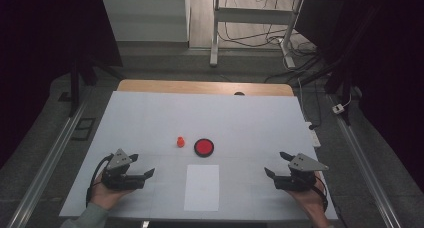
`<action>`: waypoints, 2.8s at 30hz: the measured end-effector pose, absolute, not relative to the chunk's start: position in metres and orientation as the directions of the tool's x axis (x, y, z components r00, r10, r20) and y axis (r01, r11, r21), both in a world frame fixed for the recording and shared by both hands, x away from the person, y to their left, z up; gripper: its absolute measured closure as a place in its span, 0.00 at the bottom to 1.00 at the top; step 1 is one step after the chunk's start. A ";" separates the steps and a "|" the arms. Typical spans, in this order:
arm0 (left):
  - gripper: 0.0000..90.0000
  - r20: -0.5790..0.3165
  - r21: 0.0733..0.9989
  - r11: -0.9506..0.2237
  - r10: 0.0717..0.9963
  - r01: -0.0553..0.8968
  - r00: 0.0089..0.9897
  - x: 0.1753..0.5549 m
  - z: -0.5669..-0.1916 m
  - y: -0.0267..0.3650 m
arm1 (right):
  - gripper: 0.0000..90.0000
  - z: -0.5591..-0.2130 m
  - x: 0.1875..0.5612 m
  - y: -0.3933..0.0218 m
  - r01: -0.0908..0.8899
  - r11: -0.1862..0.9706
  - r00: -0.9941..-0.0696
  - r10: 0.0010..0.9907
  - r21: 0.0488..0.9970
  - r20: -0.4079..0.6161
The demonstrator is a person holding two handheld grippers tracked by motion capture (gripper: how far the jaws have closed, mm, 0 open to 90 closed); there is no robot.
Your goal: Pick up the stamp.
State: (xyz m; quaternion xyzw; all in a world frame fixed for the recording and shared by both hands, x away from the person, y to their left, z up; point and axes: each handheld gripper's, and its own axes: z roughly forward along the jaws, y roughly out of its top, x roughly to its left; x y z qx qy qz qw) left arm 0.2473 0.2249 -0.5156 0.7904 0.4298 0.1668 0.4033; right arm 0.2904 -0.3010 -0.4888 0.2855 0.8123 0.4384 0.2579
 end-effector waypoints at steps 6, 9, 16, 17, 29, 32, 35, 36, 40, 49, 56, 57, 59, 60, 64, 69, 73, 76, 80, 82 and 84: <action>0.22 -0.097 0.781 -0.303 0.804 0.546 0.586 0.246 -0.515 0.225 | 0.26 -0.487 0.291 -0.300 0.229 0.446 -0.722 0.674 0.865 -0.156; 0.22 -0.108 0.780 -0.302 0.797 0.547 0.594 0.246 -0.515 0.225 | 0.27 -0.487 0.291 -0.301 0.232 0.440 -0.728 0.670 0.868 -0.145; 0.23 -0.128 0.784 -0.284 0.797 0.552 0.591 0.248 -0.515 0.227 | 0.30 -0.486 0.294 -0.302 0.236 0.402 -0.733 0.671 0.885 -0.110; 0.22 -0.129 0.783 -0.283 0.797 0.554 0.589 0.249 -0.515 0.228 | 0.30 -0.486 0.294 -0.303 0.238 0.403 -0.734 0.670 0.884 -0.108; 0.22 -0.121 0.787 -0.282 0.802 0.548 0.585 0.251 -0.515 0.228 | 0.33 -0.491 0.293 -0.300 0.248 0.416 -0.738 0.666 0.875 -0.107; 0.22 -0.122 0.787 -0.282 0.801 0.549 0.586 0.252 -0.515 0.228 | 0.34 -0.493 0.292 -0.299 0.248 0.418 -0.737 0.667 0.874 -0.110; 0.22 -0.121 0.789 -0.283 0.798 0.545 0.590 0.253 -0.514 0.227 | 0.34 -0.495 0.292 -0.297 0.251 0.427 -0.740 0.663 0.869 -0.112; 0.22 -0.121 0.790 -0.284 0.797 0.544 0.592 0.254 -0.513 0.227 | 0.34 -0.495 0.291 -0.297 0.250 0.430 -0.741 0.662 0.867 -0.114; 0.23 -0.121 0.792 -0.284 0.794 0.540 0.595 0.256 -0.511 0.224 | 0.34 -0.494 0.291 -0.296 0.249 0.432 -0.742 0.661 0.867 -0.116; 0.24 -0.130 0.798 -0.280 0.785 0.533 0.606 0.265 -0.504 0.218 | 0.34 -0.495 0.290 -0.295 0.253 0.435 -0.741 0.662 0.864 -0.116; 0.25 -0.119 0.811 -0.284 0.776 0.512 0.620 0.274 -0.498 0.210 | 0.35 -0.494 0.289 -0.293 0.246 0.428 -0.745 0.658 0.869 -0.113; 0.25 -0.121 0.811 -0.283 0.775 0.512 0.620 0.275 -0.497 0.209 | 0.35 -0.494 0.289 -0.293 0.246 0.428 -0.745 0.657 0.870 -0.113; 0.25 -0.121 0.811 -0.287 0.771 0.509 0.626 0.279 -0.495 0.206 | 0.36 -0.494 0.289 -0.293 0.244 0.429 -0.745 0.657 0.870 -0.115; 0.25 -0.121 0.811 -0.287 0.771 0.509 0.626 0.279 -0.495 0.206 | 0.36 -0.494 0.290 -0.293 0.244 0.427 -0.745 0.657 0.871 -0.114; 0.26 -0.115 0.811 -0.297 0.764 0.504 0.635 0.283 -0.491 0.202 | 0.36 -0.493 0.290 -0.294 0.246 0.429 -0.745 0.658 0.869 -0.114; 0.26 -0.111 0.809 -0.309 0.755 0.500 0.646 0.288 -0.487 0.197 | 0.36 -0.493 0.290 -0.293 0.246 0.429 -0.743 0.659 0.869 -0.115; 0.26 -0.103 0.809 -0.319 0.749 0.493 0.654 0.294 -0.484 0.192 | 0.36 -0.493 0.289 -0.292 0.245 0.431 -0.746 0.656 0.869 -0.116; 0.26 -0.094 0.809 -0.329 0.746 0.488 0.659 0.299 -0.482 0.188 | 0.36 -0.493 0.289 -0.291 0.245 0.433 -0.745 0.656 0.867 -0.118; 0.26 -0.093 0.807 -0.333 0.743 0.488 0.662 0.305 -0.481 0.182 | 0.36 -0.494 0.290 -0.291 0.247 0.434 -0.747 0.655 0.866 -0.115; 0.26 -0.093 0.805 -0.337 0.741 0.489 0.665 0.308 -0.481 0.180 | 0.36 -0.494 0.290 -0.291 0.247 0.435 -0.747 0.654 0.866 -0.115; 0.26 -0.093 0.805 -0.337 0.741 0.489 0.665 0.308 -0.481 0.180 | 0.36 -0.494 0.290 -0.290 0.245 0.432 -0.747 0.655 0.868 -0.115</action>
